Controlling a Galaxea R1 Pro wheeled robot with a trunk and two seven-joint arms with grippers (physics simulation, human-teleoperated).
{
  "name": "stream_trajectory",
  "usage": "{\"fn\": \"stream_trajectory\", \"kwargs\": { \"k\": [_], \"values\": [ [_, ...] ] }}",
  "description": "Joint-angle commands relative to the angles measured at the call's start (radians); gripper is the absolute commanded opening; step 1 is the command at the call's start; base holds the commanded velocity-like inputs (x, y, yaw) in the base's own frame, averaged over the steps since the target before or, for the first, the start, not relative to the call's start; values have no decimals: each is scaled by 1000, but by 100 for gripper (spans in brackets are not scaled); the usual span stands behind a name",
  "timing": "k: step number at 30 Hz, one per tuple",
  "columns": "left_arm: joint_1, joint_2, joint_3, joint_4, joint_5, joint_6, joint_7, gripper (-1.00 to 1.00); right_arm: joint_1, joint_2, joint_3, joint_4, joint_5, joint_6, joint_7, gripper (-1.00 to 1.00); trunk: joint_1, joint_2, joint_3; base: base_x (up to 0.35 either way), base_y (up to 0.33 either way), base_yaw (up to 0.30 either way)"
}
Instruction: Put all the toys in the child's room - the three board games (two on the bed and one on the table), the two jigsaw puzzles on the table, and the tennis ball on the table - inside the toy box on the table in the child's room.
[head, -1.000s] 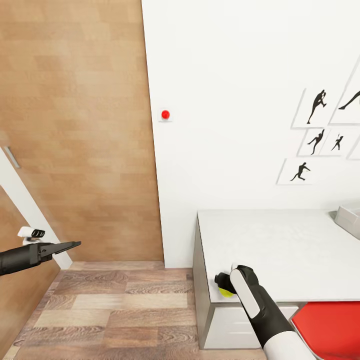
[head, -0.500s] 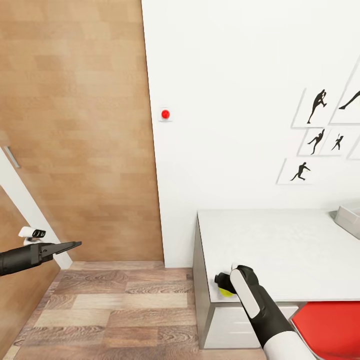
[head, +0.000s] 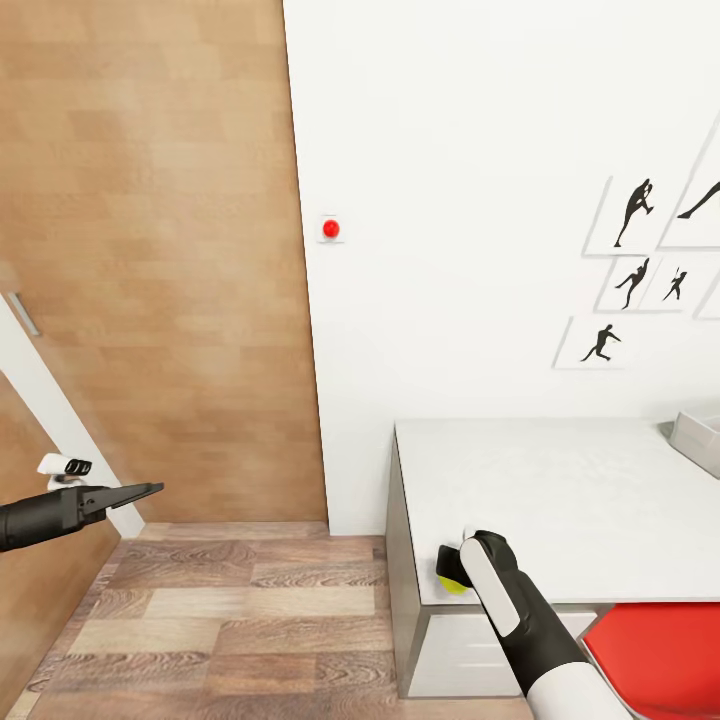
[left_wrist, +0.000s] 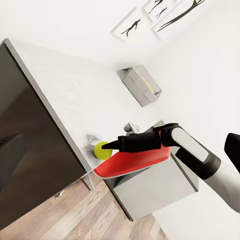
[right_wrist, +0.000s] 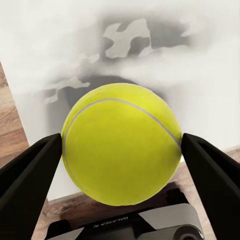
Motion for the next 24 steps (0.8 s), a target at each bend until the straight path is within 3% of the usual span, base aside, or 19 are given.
{"fn": "stream_trajectory", "kwargs": {
  "k": [1, 24],
  "values": [
    [-1, -1, 0, 0, -1, 11, -4, 100, -1, 0, 1, -1, -15, 0, -11, -100, 1, -2, -2, 0, 0, 0],
    [-1, -8, 0, 0, -8, 11, -2, 100, -1, 0, 2, -6, -15, 0, -10, -100, 1, -2, -2, 0, 0, 0]
  ]
}}
